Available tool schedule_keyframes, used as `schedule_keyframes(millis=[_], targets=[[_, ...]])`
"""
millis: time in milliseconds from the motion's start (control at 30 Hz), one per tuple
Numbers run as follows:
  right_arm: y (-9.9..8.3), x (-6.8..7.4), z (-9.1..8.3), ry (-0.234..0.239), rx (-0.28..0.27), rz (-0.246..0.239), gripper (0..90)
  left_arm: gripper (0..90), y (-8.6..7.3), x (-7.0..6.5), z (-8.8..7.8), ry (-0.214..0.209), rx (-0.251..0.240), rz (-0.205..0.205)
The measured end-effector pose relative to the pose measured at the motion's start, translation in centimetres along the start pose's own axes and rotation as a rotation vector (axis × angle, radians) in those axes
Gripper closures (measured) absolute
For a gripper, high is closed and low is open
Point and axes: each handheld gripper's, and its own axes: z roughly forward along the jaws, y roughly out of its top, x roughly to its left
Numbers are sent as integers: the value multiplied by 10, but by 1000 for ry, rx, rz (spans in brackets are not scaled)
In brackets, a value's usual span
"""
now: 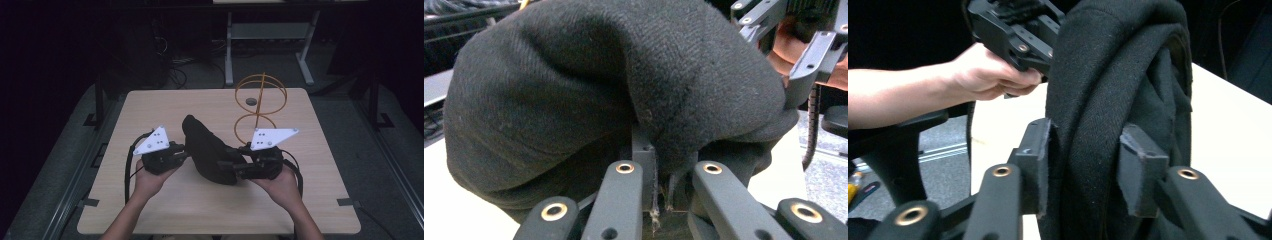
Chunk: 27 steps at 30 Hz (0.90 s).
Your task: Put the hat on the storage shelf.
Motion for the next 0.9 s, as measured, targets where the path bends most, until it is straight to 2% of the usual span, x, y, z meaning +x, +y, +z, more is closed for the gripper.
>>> schedule_keyframes(millis=[100, 300, 533, 700, 900], targets=[[0, 0, -4, -32, -7, -9, 528, 860, 3, 2, -4, 15, -7, -8], [-2, -3, -14, -72, -5, 8, 459, 860, 4, 10, -12, 24, -11, -37], [-12, -5, -15, -112, 45, 9, 403, 861, 9, 15, -18, 30, -9, -41], [-21, -11, -17, -133, 60, 27, 379, 861, 15, 20, -21, 30, 9, -43], [-34, -19, -22, -165, 72, 50, 350, 860, 16, 27, -23, 34, 16, -67]])
